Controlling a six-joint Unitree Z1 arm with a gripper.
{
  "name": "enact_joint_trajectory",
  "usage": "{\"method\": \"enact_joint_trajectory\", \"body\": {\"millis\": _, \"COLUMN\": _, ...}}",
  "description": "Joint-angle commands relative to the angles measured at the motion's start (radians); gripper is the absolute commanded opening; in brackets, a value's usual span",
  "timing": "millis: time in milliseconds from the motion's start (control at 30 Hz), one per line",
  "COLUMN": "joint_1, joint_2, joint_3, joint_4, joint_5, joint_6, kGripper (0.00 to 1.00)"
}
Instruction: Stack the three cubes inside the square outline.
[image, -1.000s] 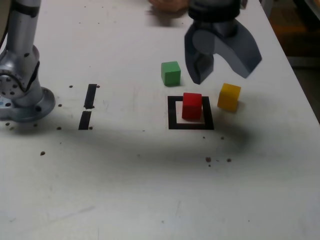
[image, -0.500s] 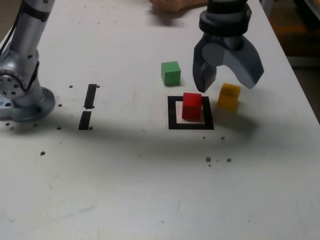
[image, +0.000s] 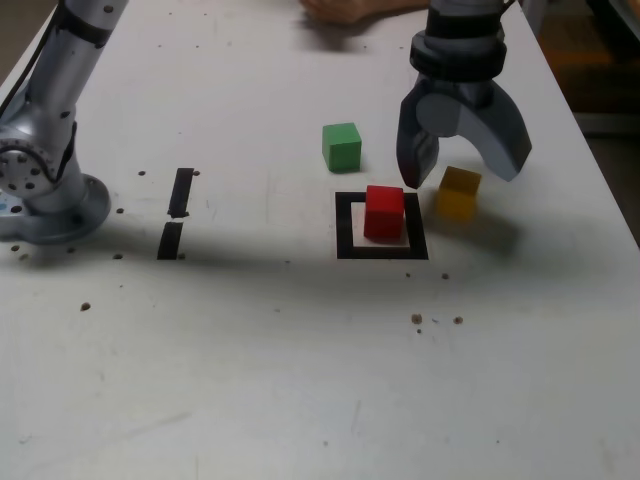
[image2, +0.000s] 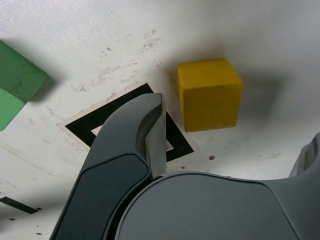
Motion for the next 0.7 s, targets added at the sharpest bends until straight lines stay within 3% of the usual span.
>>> {"method": "enact_joint_trajectory", "body": {"millis": 0, "joint_1": -0.001, "joint_2": 0.014, "joint_3": -0.009, "joint_4": -0.002, "joint_5": -0.004, "joint_6": 0.0, "kGripper": 0.96}}
{"method": "enact_joint_trajectory", "body": {"millis": 367, "joint_1": -0.001, "joint_2": 0.046, "joint_3": -0.024, "joint_4": 0.002, "joint_5": -0.025, "joint_6": 0.001, "kGripper": 0.91}}
{"method": "enact_joint_trajectory", "body": {"millis": 667, "joint_1": -0.001, "joint_2": 0.063, "joint_3": -0.017, "joint_4": 0.029, "joint_5": -0.026, "joint_6": 0.0, "kGripper": 0.76}}
